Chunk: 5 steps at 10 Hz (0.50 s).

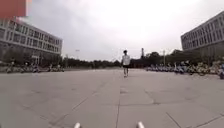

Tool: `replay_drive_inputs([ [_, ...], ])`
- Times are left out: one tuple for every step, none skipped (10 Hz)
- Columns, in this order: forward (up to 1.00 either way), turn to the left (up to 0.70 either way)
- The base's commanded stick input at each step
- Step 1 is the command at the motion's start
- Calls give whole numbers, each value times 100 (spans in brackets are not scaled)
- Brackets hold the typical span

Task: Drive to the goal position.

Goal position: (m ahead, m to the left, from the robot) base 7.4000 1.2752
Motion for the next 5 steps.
replay_drive_inputs([
  [50, 22],
  [50, 6],
  [50, 1],
  [50, 0],
  [50, 0],
])
